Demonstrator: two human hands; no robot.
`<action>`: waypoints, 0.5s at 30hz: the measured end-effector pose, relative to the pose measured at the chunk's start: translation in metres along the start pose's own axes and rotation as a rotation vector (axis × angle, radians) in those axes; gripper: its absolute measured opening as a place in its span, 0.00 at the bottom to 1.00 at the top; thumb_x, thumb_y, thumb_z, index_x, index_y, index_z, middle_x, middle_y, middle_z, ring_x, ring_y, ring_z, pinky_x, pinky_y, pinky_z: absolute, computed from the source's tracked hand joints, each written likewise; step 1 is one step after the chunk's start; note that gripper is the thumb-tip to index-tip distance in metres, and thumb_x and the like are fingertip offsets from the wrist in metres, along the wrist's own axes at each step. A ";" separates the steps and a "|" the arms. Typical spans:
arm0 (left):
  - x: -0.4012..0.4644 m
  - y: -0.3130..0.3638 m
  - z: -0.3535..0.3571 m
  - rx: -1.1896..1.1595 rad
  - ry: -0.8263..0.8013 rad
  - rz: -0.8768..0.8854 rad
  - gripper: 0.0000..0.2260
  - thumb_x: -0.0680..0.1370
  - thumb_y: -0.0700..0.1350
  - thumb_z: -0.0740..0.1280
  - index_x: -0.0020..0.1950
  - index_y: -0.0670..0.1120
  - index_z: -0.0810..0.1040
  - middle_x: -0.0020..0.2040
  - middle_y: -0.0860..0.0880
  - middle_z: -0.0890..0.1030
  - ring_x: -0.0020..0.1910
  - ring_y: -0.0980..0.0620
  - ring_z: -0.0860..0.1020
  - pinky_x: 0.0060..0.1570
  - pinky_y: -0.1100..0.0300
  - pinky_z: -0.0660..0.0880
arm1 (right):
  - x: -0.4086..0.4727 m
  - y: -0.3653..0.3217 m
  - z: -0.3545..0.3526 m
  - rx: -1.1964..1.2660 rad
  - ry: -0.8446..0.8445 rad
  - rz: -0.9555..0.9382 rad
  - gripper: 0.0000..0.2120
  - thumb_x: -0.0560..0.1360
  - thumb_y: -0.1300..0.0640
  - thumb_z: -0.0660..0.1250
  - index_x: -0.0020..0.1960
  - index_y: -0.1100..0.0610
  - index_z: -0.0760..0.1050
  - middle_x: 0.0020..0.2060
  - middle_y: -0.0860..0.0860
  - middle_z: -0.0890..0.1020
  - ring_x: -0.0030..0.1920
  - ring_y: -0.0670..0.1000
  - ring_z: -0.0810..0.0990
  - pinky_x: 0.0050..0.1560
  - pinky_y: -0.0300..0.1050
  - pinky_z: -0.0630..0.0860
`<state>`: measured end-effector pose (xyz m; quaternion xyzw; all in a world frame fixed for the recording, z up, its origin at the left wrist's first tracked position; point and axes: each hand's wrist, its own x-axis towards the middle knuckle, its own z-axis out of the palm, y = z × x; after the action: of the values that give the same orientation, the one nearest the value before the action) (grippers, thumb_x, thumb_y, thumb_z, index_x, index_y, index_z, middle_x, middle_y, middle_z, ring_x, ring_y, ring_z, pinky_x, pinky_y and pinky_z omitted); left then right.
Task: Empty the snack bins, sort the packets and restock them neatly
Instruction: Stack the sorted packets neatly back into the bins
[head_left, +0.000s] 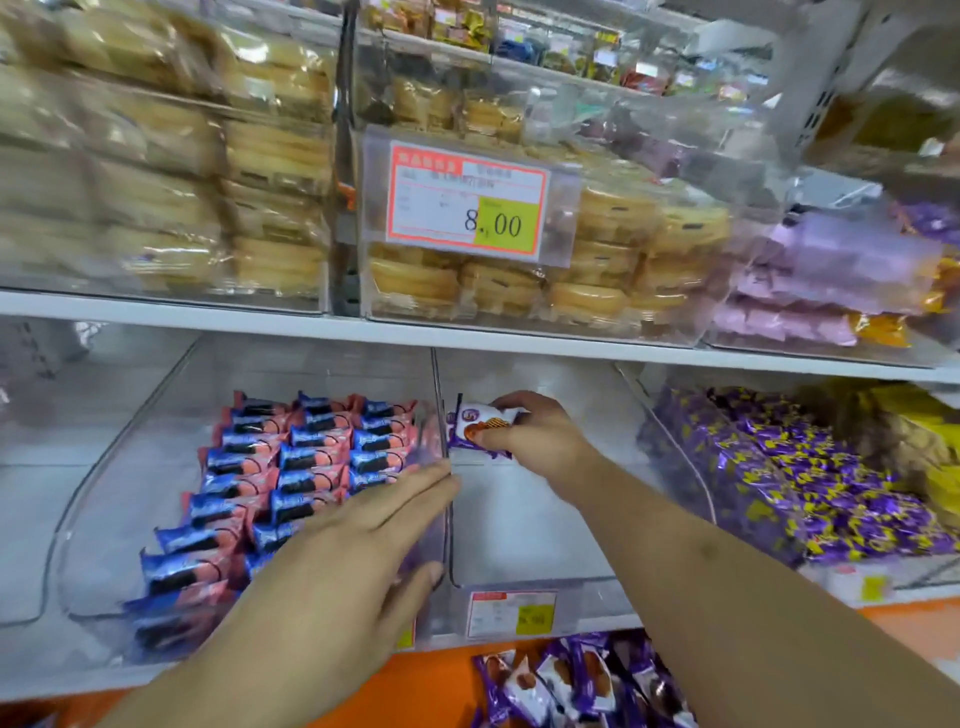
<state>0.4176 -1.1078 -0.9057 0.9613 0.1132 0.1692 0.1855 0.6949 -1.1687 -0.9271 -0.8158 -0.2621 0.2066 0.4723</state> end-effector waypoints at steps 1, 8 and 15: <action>0.000 0.000 0.001 0.005 0.006 -0.002 0.30 0.83 0.61 0.59 0.80 0.72 0.48 0.78 0.77 0.47 0.75 0.75 0.48 0.71 0.71 0.44 | 0.012 0.005 0.008 -0.012 0.005 0.000 0.21 0.67 0.57 0.84 0.57 0.52 0.80 0.47 0.53 0.86 0.43 0.50 0.84 0.34 0.37 0.75; 0.000 -0.006 0.010 0.051 -0.065 -0.023 0.28 0.79 0.61 0.56 0.79 0.58 0.68 0.76 0.61 0.71 0.71 0.65 0.64 0.67 0.62 0.64 | 0.042 0.036 0.027 -0.126 0.106 -0.076 0.24 0.66 0.57 0.84 0.60 0.54 0.80 0.52 0.51 0.83 0.53 0.54 0.84 0.53 0.48 0.83; 0.002 0.001 0.004 0.056 -0.038 -0.014 0.28 0.78 0.59 0.57 0.77 0.55 0.72 0.74 0.59 0.74 0.71 0.65 0.65 0.66 0.69 0.55 | 0.041 0.039 0.001 -0.223 0.147 -0.090 0.18 0.64 0.56 0.84 0.50 0.49 0.81 0.46 0.47 0.83 0.47 0.52 0.84 0.46 0.48 0.84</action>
<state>0.4207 -1.1096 -0.9083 0.9683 0.1212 0.1463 0.1620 0.7350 -1.1589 -0.9652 -0.8636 -0.2844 0.0948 0.4054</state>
